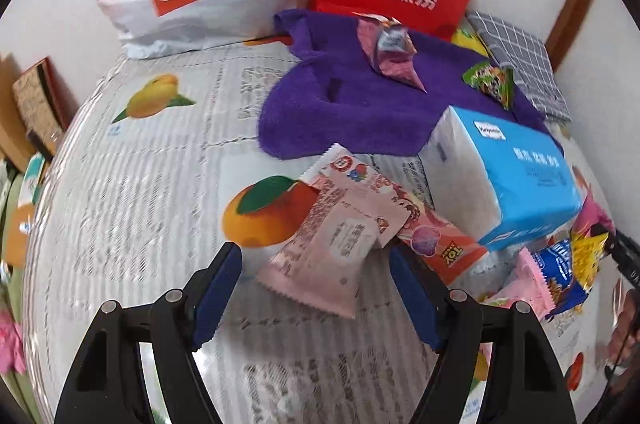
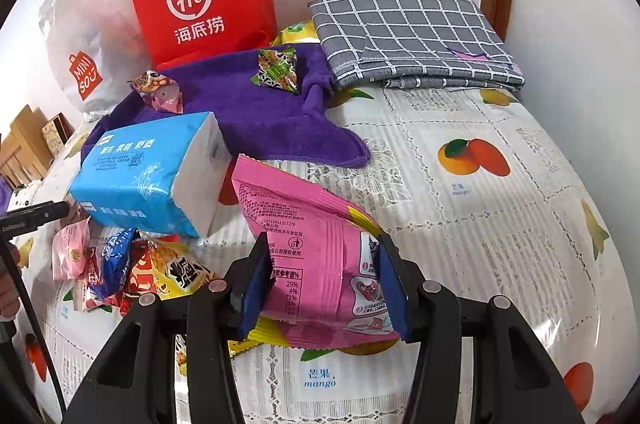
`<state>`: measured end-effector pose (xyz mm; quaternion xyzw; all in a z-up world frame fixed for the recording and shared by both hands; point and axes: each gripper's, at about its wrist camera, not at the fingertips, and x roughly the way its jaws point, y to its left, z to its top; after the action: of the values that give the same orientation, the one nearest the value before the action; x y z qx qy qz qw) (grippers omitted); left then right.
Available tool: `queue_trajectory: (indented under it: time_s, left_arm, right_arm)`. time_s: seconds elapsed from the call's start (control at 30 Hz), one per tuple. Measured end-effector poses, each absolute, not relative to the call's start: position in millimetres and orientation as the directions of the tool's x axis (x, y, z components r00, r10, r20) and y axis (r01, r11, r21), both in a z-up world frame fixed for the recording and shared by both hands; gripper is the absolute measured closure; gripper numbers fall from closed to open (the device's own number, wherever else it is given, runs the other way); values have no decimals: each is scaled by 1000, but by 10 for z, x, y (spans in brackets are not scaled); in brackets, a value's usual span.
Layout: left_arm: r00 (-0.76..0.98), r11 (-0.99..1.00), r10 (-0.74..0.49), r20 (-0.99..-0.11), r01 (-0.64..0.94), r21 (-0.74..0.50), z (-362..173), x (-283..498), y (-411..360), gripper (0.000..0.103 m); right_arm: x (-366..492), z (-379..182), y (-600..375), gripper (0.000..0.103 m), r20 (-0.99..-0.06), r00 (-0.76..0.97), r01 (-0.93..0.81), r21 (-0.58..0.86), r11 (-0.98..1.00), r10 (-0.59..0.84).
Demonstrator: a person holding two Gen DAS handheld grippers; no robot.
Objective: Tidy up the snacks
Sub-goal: 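Grasp the large pink snack bag with the right tool while the left tool grasps a pink wrapper, then lift both held snacks off the pile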
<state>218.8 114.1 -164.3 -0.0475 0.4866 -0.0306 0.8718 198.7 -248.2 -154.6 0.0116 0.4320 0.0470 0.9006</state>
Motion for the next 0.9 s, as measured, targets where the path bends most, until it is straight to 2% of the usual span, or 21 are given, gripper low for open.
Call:
queue_trajectory:
  time_s: [0.17,0.37,0.53,0.9]
  left_arm:
    - [535,997,-72,-841,29,-67,-1703,2281,1071,33]
    - [550,997,-81,-831,39,-71,-1689,2208,1079,64]
    - [544,992,-128,-830,52,-119,-1677,2068,1073,65]
    - [599,994,-105,-794,42,-100,-1695,1804,989,65]
  right_arm:
    - [1965,-1550,-2479,52,-774,627,-65,61,996,89]
    - [1955,-1563,-2468,52,-767,636,-53,60,997,80]
    - [1929,-1579,-2434,51,-762,645,-44,38,998,58]
    - [1835,-1663,-2450,47,-727,683,-36,62,997,69]
